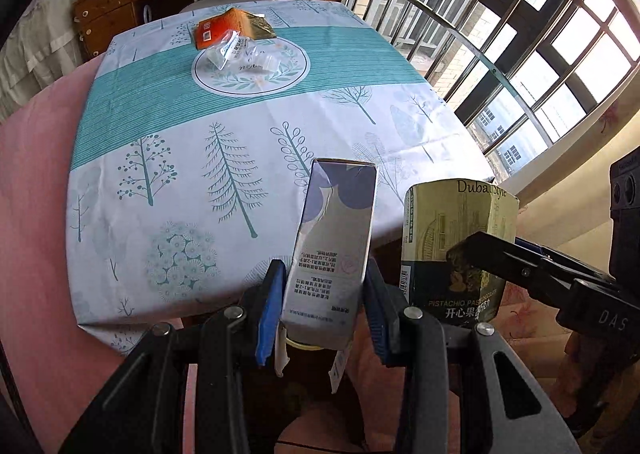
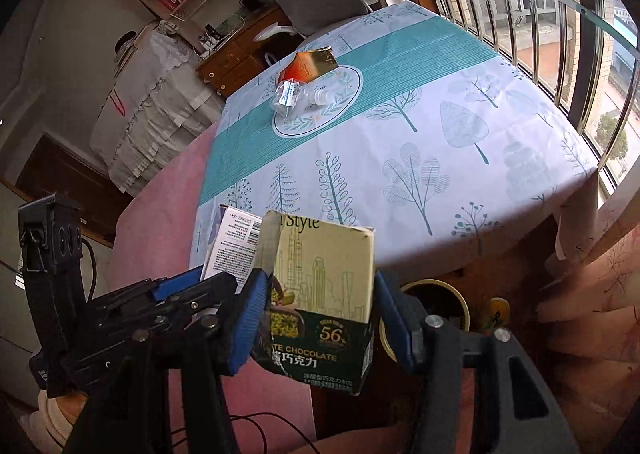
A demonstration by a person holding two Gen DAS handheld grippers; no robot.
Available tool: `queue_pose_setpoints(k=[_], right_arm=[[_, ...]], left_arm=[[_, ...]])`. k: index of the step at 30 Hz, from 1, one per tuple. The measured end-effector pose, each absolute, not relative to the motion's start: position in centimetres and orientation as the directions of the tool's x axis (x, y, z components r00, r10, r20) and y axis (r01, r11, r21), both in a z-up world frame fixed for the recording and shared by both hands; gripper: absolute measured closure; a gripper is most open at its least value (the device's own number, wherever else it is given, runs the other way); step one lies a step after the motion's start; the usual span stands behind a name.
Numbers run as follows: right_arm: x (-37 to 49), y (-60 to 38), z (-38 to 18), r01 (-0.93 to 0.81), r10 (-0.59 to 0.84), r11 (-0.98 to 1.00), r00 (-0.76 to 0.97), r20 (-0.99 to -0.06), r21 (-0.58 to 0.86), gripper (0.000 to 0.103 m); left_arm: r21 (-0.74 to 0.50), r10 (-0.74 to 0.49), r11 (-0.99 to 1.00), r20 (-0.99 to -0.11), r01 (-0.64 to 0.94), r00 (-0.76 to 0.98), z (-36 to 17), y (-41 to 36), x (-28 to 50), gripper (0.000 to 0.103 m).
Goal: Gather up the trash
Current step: 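Carry the chocolate box and white carton over the trash bin, then open both tools to drop the box and carton into the bin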
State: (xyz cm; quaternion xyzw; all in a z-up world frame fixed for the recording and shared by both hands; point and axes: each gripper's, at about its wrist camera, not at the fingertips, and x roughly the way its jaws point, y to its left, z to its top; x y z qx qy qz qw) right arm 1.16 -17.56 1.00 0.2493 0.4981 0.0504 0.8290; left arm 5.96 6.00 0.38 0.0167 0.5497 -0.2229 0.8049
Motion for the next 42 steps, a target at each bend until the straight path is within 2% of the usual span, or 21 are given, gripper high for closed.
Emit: queue_pose_setpoints(k=[11, 18, 28, 35, 42], right_arm=[[-3.3, -16.3, -0.4, 0.181, 0.322, 0.887, 0.419, -0.849, 0.425, 0.047], [-4.3, -17.0, -3.8, 0.204, 0.328, 0.889, 0.344, -0.88, 0.411, 0.047], [-4.3, -19.8, -15.8, 0.276, 0.3, 0.895, 0.209, -0.931, 0.351, 0.047], [-3.8, -21.6, -24.0, 0.353, 0.295, 0.875, 0.152, -0.943, 0.33, 0.047], [-2.3, -21.9, -29.6, 0.366, 0.281, 0.879, 0.123, -0.952, 0.307, 0.047]], left_arm=[[-0.218, -0.323, 0.908, -0.908, 0.359, 0.267, -1.3, 6.3, 1.1, 0.067], [-0.228, -0.304, 0.921, -0.928, 0.315, 0.215, -4.5, 5.1, 0.0, 0.067], [-0.176, -0.213, 0.956, -0.967, 0.233, 0.143, -14.8, 2.2, -0.7, 0.066], [-0.179, -0.2, 0.966, -0.975, 0.185, 0.099, -22.8, 0.3, 0.2, 0.066], [-0.196, -0.205, 0.971, -0.977, 0.136, 0.055, -29.8, -0.3, 2.0, 0.067]])
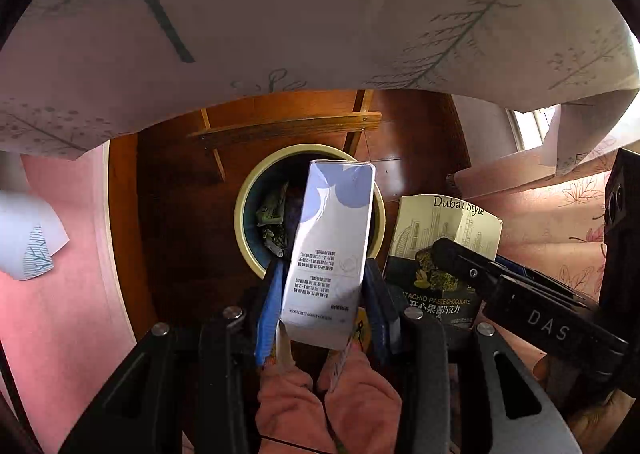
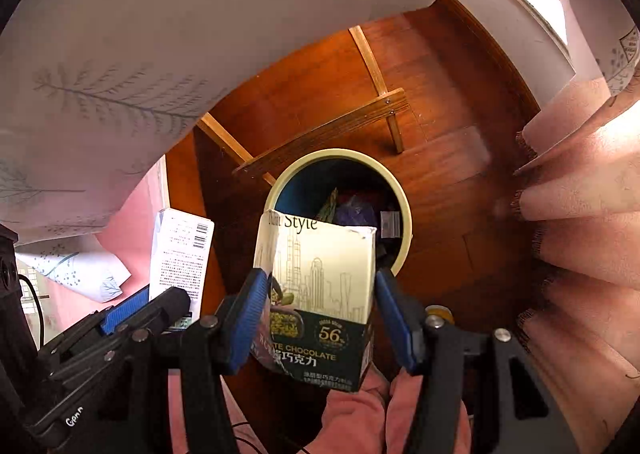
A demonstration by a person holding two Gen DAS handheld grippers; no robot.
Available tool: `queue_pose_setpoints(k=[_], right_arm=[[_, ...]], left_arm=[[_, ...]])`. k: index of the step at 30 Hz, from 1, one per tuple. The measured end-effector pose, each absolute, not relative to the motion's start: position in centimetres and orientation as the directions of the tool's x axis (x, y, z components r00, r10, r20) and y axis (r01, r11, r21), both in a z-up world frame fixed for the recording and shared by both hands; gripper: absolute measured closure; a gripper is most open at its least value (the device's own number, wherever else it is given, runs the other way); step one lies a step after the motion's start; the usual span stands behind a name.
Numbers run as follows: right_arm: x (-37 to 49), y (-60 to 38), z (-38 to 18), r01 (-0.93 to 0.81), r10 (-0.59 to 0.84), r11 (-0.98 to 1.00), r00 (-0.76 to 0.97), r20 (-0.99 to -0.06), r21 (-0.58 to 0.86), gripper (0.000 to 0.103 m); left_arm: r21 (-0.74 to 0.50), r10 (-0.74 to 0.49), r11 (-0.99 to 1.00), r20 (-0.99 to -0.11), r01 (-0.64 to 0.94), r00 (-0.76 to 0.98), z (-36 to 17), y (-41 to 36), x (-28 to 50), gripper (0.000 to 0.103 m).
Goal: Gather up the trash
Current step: 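Open both tools to drop the box and carton into the bin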
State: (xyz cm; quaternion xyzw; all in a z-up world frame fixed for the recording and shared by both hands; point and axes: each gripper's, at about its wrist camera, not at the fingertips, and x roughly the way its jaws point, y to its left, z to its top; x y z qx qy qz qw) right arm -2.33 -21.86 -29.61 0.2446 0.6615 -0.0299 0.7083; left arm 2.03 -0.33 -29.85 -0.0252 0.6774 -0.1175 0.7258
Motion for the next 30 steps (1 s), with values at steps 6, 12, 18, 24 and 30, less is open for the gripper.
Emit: queue_pose_setpoints(k=[6, 12, 18, 24, 30], right_arm=[[-1.0, -21.9, -33.1, 0.362, 0.262, 0.888, 0.111, -0.959, 0.284, 0.046], [-0.5, -21.7, -35.9, 0.369, 0.262, 0.888, 0.085, -0.961, 0.274, 0.046], [0.0, -21.2, -37.3, 0.366, 0.276, 0.888, 0.063, -0.959, 0.279, 0.045], [0.3, -20.8, -37.4, 0.355, 0.279, 0.891, 0.057, -0.959, 0.281, 0.043], [0.3, -20.2, -37.4, 0.354, 0.301, 0.888, 0.032, -0.953, 0.292, 0.03]], left_arm=[[-0.184, -0.192, 0.973, -0.98, 0.137, 0.048, -33.6, -0.8, 3.2, 0.067], [-0.14, -0.152, 0.981, -0.985, 0.133, 0.084, -34.9, -0.3, 3.4, 0.03], [-0.102, -0.11, 0.991, -0.99, 0.092, 0.085, -35.6, 1.5, 3.1, 0.017], [-0.08, -0.088, 0.995, -0.988, 0.067, 0.124, -35.2, 3.4, 2.8, 0.01], [-0.112, -0.114, 0.993, -0.987, 0.027, 0.116, -34.6, 5.0, 2.9, 0.006]])
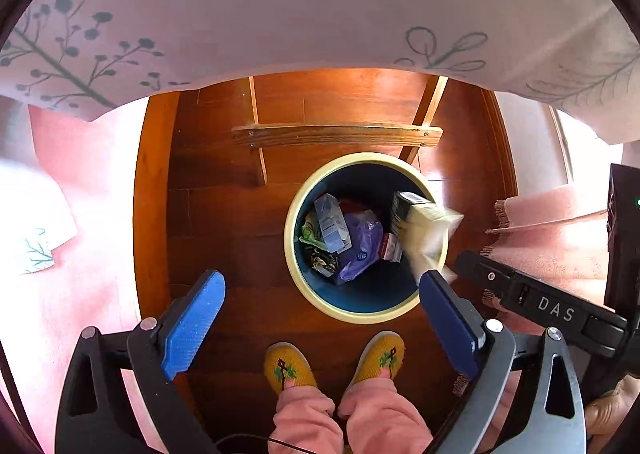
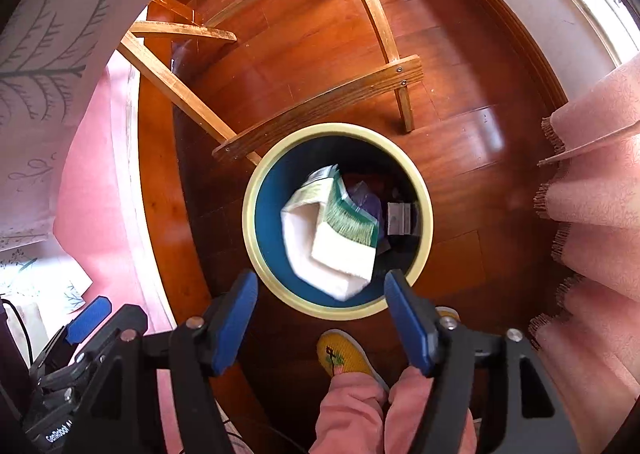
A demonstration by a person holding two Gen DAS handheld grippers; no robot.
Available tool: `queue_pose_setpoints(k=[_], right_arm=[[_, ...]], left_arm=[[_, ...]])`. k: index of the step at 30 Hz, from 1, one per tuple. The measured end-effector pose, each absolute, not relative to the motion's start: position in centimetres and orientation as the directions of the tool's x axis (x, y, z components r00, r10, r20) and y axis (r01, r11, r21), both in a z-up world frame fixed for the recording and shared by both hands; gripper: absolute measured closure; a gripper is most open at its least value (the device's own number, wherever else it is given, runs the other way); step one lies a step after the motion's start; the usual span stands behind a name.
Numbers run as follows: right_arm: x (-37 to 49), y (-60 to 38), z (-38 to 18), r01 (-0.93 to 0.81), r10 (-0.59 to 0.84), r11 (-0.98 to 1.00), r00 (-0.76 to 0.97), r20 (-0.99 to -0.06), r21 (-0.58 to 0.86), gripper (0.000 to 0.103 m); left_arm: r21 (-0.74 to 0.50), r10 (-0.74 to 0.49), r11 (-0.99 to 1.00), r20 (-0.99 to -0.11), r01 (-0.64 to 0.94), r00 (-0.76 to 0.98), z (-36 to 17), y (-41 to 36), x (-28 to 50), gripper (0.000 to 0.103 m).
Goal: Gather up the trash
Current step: 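Open both tools to drop the box and carton into the bin, then raise both tools back toward the table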
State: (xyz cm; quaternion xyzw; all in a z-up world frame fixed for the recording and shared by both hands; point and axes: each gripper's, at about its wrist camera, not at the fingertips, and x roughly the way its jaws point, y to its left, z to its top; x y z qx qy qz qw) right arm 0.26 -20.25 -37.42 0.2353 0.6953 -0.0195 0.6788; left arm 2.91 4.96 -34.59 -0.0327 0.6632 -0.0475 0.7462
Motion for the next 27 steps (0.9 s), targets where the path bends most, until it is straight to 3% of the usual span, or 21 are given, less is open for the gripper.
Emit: queue_pose_setpoints(k=[14, 27], right_arm=[[-0.4, -18.6, -31.7, 0.297, 0.246, 0.92, 0.076, -0.966, 0.258, 0.029], [-0.6, -18.6, -19.3, 0.178, 0.232, 0.948, 0.186, -0.955, 0.265, 0.029]], left_arm=[[-0.132, -0.134, 0.991, -0.975, 0.023, 0.176, -28.6, 5.4, 2.0, 0.006], [-0.106, -0.102, 0.994, -0.958, 0.001, 0.267, -16.3, 6.0, 0.4, 0.006]])
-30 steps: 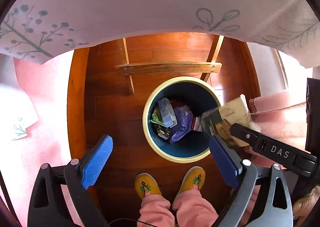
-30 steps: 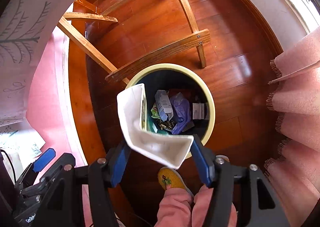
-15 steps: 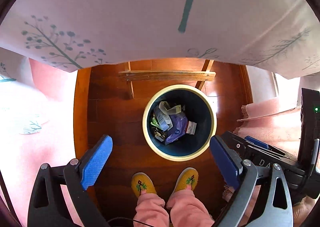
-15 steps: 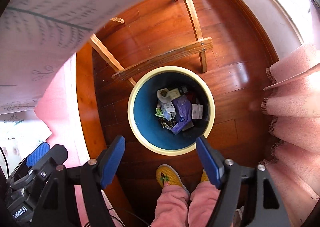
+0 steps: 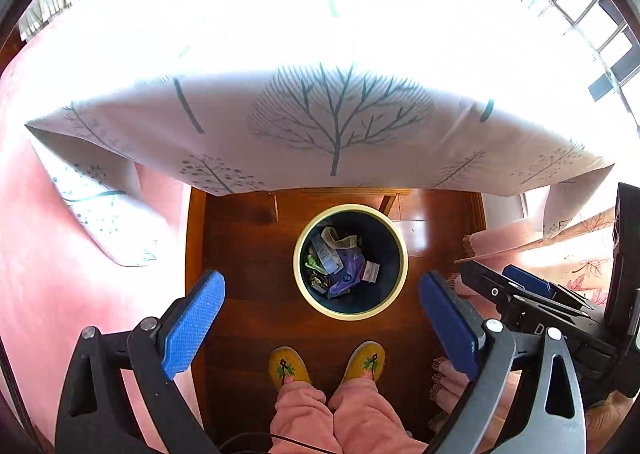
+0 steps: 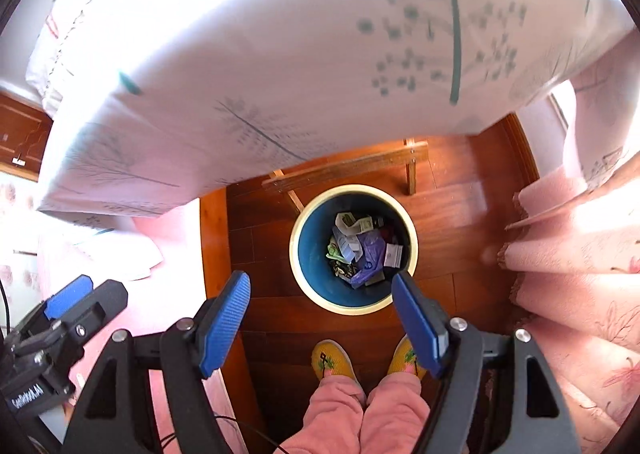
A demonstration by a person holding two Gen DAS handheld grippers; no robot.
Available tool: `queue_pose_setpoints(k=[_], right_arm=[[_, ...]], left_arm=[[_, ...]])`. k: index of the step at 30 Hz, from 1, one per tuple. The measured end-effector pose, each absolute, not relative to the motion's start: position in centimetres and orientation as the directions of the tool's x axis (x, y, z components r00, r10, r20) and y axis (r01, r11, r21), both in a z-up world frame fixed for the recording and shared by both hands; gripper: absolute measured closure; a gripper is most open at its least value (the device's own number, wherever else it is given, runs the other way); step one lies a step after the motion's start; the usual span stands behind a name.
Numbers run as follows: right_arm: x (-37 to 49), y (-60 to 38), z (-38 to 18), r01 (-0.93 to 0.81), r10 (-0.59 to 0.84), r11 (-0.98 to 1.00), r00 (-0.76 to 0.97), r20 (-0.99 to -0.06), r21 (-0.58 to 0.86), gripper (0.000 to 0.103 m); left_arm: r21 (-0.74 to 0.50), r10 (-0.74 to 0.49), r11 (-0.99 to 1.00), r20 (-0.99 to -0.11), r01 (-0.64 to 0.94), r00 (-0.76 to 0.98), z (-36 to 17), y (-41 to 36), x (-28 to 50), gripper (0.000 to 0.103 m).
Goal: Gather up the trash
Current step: 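Raise both tools back toward the table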
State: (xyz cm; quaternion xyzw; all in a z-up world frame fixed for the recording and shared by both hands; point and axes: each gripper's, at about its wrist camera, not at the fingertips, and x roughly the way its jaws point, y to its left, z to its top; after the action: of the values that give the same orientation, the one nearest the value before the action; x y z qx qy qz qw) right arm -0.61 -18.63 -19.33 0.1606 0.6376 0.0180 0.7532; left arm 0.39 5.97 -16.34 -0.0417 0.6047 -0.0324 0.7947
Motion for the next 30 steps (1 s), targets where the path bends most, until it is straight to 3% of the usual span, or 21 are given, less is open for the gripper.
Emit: queue_pose_setpoints(k=[16, 30], right_arm=[[0.3, -19.5, -3.9, -0.065, 0.36, 0.932, 0.295, -0.885, 0.358, 0.029], [8.4, -17.9, 5.5, -0.259, 0.382, 0.92, 0.434, -0.816, 0.293, 0.029]], left_arm=[[-0.06, -0.008, 0.993, -0.89, -0.1, 0.455, -0.7, 6.4, -1.7, 0.006], [-0.073, 0.066, 0.978, -0.775, -0.194, 0.628, 8.9, 7.0, 1.7, 0.006]])
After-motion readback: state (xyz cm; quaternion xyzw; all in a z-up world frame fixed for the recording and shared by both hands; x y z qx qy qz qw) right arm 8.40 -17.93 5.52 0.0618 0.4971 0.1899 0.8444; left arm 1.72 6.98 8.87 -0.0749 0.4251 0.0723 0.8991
